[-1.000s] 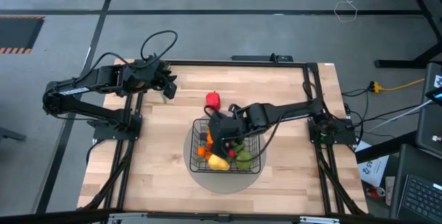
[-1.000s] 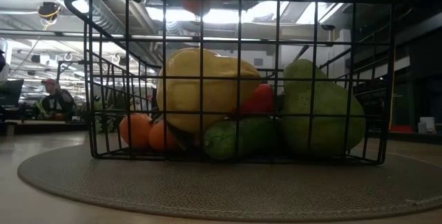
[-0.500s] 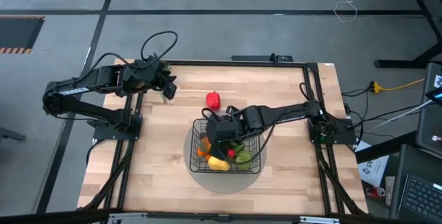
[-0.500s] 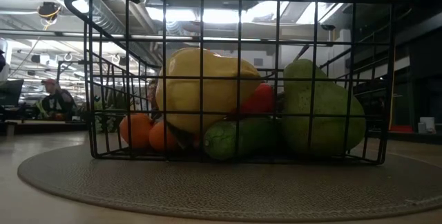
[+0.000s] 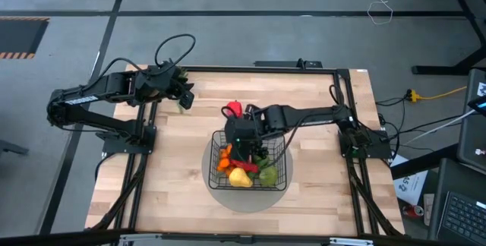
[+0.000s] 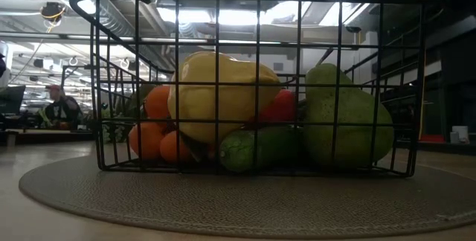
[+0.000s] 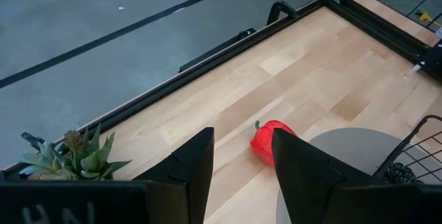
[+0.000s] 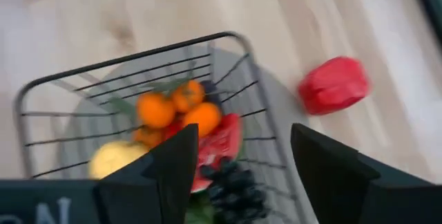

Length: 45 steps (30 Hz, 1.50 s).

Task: Build produce basket
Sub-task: Put the red bell pepper into the black wire basket

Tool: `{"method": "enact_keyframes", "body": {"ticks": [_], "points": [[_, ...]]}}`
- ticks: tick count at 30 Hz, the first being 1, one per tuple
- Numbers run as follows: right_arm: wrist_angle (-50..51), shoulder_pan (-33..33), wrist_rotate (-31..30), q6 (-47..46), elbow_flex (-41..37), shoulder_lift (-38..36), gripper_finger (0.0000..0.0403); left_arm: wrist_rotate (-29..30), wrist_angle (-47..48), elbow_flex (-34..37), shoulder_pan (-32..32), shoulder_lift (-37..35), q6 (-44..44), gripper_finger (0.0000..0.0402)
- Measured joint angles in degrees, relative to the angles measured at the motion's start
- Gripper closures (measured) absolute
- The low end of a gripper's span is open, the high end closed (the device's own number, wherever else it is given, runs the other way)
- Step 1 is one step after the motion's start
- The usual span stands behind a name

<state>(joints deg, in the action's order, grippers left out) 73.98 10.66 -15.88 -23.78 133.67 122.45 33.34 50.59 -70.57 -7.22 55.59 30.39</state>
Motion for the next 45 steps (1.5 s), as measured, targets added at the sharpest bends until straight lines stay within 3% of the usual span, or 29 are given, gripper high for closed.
{"method": "enact_keyframes", "body": {"ticks": [7,10,21,31,38,45], "points": [[-1.39,-3.91,-8.29,9.75,0.0,0.0,0.0171,0.0,-0.02,0.0,0.0,0.02,0.01,0.0259],[-4.18,-6.54,-7.9,12.22,0.0,-0.02,0.0171,0.0,-0.04,0.0,0.0,0.02,0.0,0.0259],[-11.75,-19.21,6.69,11.96,0.09,1.34,0.0171,0.15,-0.16,-0.02,0.01,0.01,0.0,0.0259],[-14.41,-22.3,18.35,10.0,0.02,11.19,0.0171,0.61,-0.05,-0.02,0.0,0.0,-3.14,0.0259],[-15.12,-22.26,35.88,10.31,0.0,17.06,0.0171,0.68,-0.08,-0.02,0.01,0.02,-3.82,0.0259],[-13.6,-22.8,32.97,5.67,0.0,17.9,0.0171,0.74,-0.06,-0.09,0.02,0.46,-3.97,0.0259]]}}
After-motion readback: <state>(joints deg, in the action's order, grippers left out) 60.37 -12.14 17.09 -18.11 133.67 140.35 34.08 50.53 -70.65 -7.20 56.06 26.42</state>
